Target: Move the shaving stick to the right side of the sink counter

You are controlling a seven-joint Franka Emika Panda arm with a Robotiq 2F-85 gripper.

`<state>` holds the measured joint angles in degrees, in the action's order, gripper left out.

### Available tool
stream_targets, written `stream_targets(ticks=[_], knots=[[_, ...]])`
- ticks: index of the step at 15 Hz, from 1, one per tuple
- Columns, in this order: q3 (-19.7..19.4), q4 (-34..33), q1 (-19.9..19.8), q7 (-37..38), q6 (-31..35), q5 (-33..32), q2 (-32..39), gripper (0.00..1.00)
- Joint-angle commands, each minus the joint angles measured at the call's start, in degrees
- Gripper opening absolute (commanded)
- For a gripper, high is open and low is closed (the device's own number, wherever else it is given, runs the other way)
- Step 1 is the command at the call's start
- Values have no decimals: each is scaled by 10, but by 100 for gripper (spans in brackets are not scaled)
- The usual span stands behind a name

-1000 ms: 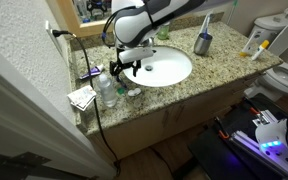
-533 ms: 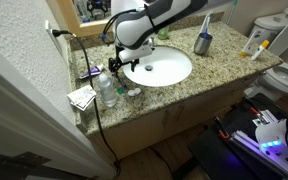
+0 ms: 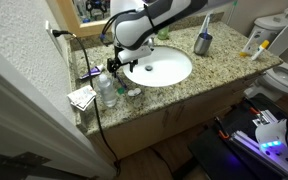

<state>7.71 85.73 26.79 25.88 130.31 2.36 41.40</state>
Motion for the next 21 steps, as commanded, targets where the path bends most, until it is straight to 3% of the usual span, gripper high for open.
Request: stream_targets(ticks=[1, 2, 6, 7, 8, 17, 18, 21], knots=[[15, 83, -11, -13, -12, 11, -90, 100], [32, 64, -28, -28, -67, 36, -86, 100], [34, 62, -31, -27, -109, 54, -99, 100], [29, 77, -27, -12, -112, 50, -119, 100], [28, 35, -20, -15, -105, 41, -83, 100], [19, -69, -7, -13, -98, 30, 43, 100], [23, -37, -11, -14, -102, 36, 17, 100], [21, -61, -9, -14, -99, 36, 42, 100]])
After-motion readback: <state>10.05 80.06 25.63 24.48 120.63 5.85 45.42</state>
